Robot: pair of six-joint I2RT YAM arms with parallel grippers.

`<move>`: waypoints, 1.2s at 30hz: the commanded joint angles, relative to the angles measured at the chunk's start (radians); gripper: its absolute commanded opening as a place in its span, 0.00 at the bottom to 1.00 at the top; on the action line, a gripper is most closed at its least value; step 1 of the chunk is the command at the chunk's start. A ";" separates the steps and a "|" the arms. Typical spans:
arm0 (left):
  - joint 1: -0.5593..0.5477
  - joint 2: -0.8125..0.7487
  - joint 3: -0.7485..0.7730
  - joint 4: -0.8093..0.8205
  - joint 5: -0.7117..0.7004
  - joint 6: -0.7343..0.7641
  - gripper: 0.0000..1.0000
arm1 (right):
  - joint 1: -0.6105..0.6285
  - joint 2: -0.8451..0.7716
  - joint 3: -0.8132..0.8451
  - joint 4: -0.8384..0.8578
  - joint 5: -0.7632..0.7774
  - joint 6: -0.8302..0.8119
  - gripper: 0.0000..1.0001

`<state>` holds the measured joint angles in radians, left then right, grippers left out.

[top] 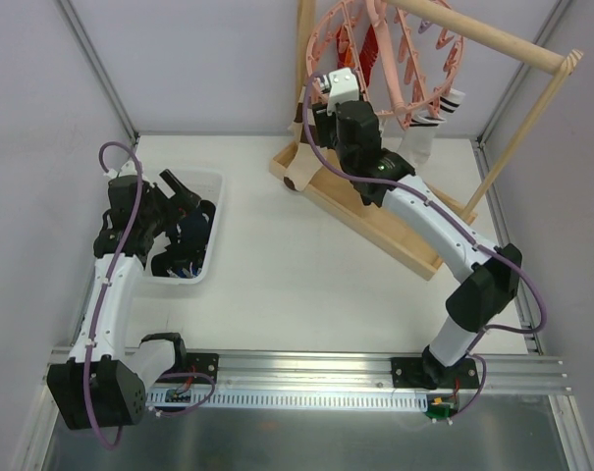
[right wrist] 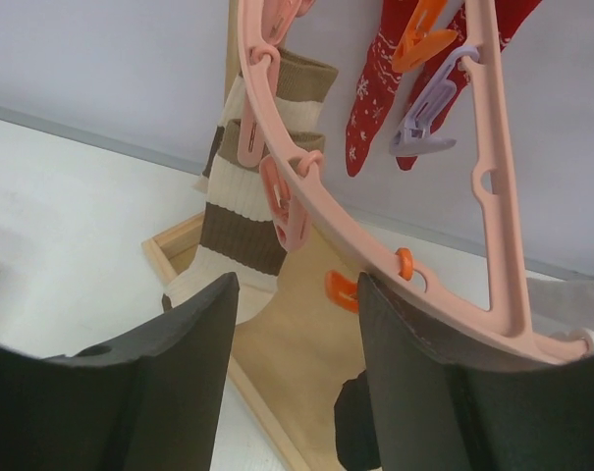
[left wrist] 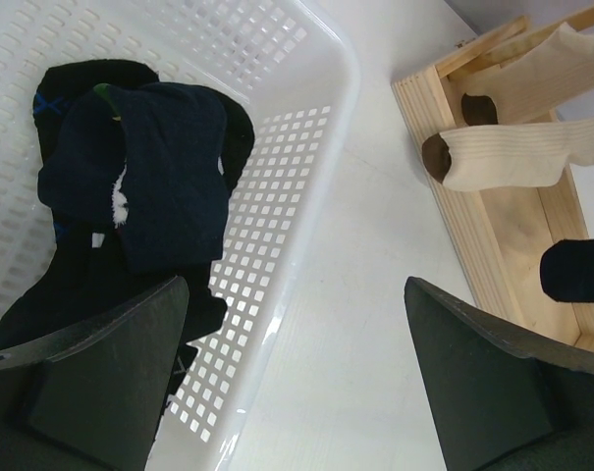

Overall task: Clip the socks to the hanger
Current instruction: Open the clamp at the hanger.

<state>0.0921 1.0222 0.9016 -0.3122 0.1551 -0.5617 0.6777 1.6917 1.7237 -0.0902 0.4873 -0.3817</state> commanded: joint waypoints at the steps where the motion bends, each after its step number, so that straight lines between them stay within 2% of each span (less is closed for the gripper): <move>1: -0.002 -0.025 -0.009 0.028 -0.005 -0.006 0.93 | -0.006 0.008 0.051 0.086 0.051 -0.026 0.54; 8: -0.003 -0.022 -0.023 0.041 -0.002 -0.010 0.94 | -0.012 -0.032 0.065 -0.015 0.008 0.052 0.52; 12: -0.002 -0.020 -0.026 0.048 0.006 -0.012 0.94 | -0.013 -0.069 0.060 -0.111 -0.032 0.142 0.58; 16: -0.002 -0.022 -0.029 0.051 0.011 -0.015 0.94 | -0.012 -0.098 0.053 -0.177 -0.030 0.205 0.60; 30: 0.000 -0.054 -0.052 0.068 0.011 -0.023 0.95 | -0.027 -0.029 0.088 -0.077 -0.007 0.107 0.59; 35: -0.002 -0.057 -0.056 0.070 0.014 -0.024 0.95 | -0.036 -0.033 0.039 0.024 0.004 0.076 0.53; 36: -0.002 -0.056 -0.056 0.070 0.014 -0.024 0.95 | -0.038 -0.033 0.019 0.042 0.004 0.072 0.48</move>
<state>0.0921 0.9859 0.8516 -0.2680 0.1558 -0.5800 0.6571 1.6749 1.7493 -0.2104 0.4599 -0.2684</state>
